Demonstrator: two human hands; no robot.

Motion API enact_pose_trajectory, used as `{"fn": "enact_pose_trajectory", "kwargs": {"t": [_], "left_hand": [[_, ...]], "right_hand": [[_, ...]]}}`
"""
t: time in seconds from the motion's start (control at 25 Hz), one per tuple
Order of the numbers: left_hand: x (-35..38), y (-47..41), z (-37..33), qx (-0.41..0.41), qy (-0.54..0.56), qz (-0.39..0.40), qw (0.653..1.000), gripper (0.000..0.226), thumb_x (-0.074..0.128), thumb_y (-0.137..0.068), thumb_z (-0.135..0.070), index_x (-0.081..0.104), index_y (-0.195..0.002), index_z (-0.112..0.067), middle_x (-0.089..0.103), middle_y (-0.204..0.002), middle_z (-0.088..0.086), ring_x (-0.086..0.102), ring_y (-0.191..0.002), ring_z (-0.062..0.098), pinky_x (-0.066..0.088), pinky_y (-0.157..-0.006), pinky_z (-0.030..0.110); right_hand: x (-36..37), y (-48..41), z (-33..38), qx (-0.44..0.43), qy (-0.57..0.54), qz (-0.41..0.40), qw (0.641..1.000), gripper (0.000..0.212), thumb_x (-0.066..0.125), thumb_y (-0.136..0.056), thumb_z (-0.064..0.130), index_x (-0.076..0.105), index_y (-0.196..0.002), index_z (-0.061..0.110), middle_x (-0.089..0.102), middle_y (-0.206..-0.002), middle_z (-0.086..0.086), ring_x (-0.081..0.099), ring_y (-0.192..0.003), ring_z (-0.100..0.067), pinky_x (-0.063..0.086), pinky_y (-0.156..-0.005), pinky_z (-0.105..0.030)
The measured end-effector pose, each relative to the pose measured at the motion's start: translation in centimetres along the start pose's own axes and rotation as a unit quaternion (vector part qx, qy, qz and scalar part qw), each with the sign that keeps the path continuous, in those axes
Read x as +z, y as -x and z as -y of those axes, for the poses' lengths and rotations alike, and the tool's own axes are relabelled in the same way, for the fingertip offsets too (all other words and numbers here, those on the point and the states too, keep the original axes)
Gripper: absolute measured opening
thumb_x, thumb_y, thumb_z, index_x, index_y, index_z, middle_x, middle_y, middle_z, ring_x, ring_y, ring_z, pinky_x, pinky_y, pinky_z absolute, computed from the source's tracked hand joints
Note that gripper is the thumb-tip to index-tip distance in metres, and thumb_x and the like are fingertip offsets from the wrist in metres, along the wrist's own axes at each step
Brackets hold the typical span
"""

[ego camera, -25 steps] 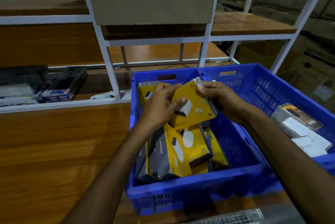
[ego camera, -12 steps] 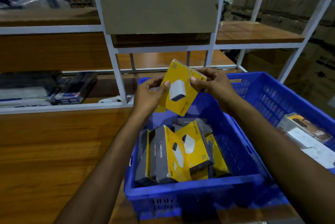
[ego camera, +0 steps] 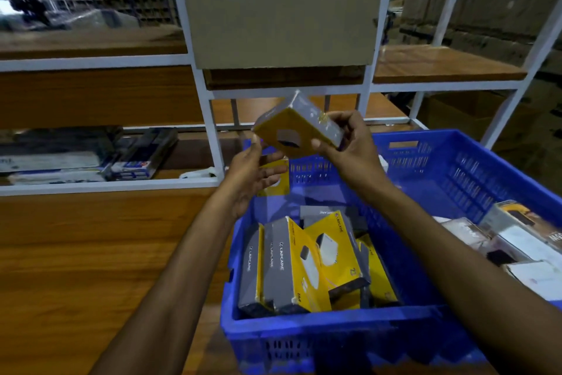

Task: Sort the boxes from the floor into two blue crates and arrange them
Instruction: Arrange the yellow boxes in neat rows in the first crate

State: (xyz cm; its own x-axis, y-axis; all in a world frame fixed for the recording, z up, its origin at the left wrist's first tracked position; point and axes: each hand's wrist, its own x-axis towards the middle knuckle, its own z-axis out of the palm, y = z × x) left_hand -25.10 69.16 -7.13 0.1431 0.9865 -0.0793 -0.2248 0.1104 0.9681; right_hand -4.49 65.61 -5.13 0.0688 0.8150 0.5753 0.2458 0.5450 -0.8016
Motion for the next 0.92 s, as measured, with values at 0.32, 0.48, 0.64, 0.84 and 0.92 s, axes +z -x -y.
{"fn": "enact_pose_trajectory", "kwargs": {"t": [0.32,0.48,0.64,0.84,0.92], "left_hand": [[0.8,0.1,1.4,-0.012,0.153,0.005,0.988,0.048,0.053,-0.103,-0.039,0.053,-0.144,-0.012,0.069,-0.131,0.015,0.076,-0.098,0.022,0.064,-0.074,0.041],[1.6,0.7,2.2,0.027,0.157,0.054,0.986,0.049,0.055,-0.100,-0.033,0.047,-0.145,-0.016,0.068,-0.132,0.013,0.072,-0.109,0.022,0.063,-0.082,0.039],[2.4,1.5,3.1,0.075,0.089,0.139,0.983,0.058,0.043,-0.103,-0.047,0.036,-0.150,-0.014,0.059,-0.145,0.009,0.059,-0.132,0.024,0.053,-0.105,0.046],[2.3,1.7,3.7,0.176,-0.103,0.037,0.978,0.042,0.058,-0.103,-0.024,0.042,-0.142,-0.023,0.058,-0.142,-0.006,0.067,-0.116,0.012,0.058,-0.094,0.039],[1.0,0.9,3.4,0.209,-0.170,0.006,0.963,0.065,0.069,-0.096,-0.017,0.034,-0.150,-0.025,0.058,-0.139,-0.019,0.070,-0.099,0.005,0.060,-0.089,0.035]], "right_hand": [[-0.5,2.8,-2.3,-0.121,0.308,0.160,0.930,0.067,0.075,-0.071,-0.001,0.063,-0.130,0.027,0.059,-0.139,0.009,0.052,-0.131,-0.013,0.052,-0.099,-0.045],[-0.2,3.7,-1.6,-0.018,0.315,0.168,0.934,0.078,0.072,-0.079,0.031,0.043,-0.151,0.034,0.048,-0.154,0.007,0.048,-0.138,-0.015,0.047,-0.109,-0.047],[1.0,3.6,-0.5,0.033,0.305,0.216,0.927,0.102,0.075,-0.080,0.044,0.011,-0.159,0.044,0.053,-0.143,0.008,0.061,-0.114,-0.018,0.058,-0.083,-0.041],[0.7,2.2,-1.3,0.096,0.070,0.040,0.992,0.053,0.075,-0.093,0.021,0.045,-0.134,0.032,0.065,-0.121,0.014,0.066,-0.107,-0.003,0.061,-0.088,-0.034],[-0.4,1.4,-2.0,0.144,-0.064,0.071,0.985,0.052,0.074,-0.090,0.003,0.052,-0.130,0.028,0.066,-0.124,0.010,0.066,-0.115,-0.010,0.060,-0.093,-0.033]]}}
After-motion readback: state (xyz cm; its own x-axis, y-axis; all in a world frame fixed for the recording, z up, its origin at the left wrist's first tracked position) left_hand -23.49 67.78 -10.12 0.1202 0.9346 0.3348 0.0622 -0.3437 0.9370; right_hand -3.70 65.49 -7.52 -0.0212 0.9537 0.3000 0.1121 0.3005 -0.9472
